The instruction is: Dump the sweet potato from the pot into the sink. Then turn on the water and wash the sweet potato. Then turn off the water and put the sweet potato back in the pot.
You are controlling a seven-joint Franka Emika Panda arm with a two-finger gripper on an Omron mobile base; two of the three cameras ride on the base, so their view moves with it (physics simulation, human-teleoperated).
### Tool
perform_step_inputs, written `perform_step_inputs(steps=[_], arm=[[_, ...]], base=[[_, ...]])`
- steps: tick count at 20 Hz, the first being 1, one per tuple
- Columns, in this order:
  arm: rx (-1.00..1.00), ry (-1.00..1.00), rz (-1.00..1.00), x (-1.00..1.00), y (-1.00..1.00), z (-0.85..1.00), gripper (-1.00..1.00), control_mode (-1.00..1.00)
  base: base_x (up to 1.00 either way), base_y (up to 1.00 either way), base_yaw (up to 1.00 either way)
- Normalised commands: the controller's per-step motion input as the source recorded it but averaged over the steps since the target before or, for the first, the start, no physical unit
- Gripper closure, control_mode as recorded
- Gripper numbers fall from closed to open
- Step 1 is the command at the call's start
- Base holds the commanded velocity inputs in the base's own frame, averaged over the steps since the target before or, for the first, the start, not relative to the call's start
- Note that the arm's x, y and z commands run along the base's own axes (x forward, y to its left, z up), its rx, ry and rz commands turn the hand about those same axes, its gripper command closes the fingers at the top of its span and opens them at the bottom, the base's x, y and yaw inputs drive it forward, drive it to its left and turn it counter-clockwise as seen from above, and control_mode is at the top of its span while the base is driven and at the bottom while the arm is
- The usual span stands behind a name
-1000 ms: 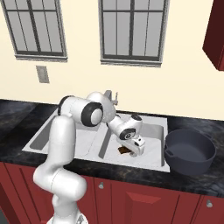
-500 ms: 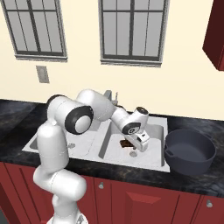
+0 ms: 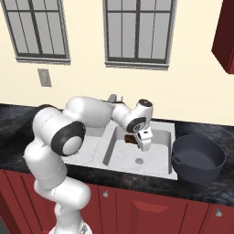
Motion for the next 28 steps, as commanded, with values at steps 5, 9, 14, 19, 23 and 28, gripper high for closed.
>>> perform_step_inputs(steps=[5,9,14,19,23,28], arm=[[0.0,0.05,-0.38,-0.06,-0.09,0.7,1.0,-1.0],[0.0,0.02,-0.39,-0.1,-0.45,0.32,1.0,-1.0],[0.02,0.0,-0.41,-0.12,-0.63,0.22,1.0,-1.0],[0.06,0.0,-0.32,-0.14,-0.55,0.39,1.0,-1.0],[0.02,-0.01,-0.24,-0.06,-0.54,0.19,1.0,-1.0],[0.0,-0.08,-0.2,-0.05,-0.6,0.0,1.0,-1.0]], base=[[0.0,0.0,0.0],[0.0,0.0,0.0],[0.0,0.0,0.0],[0.0,0.0,0.0],[0.0,0.0,0.0],[0.0,0.0,0.0]])
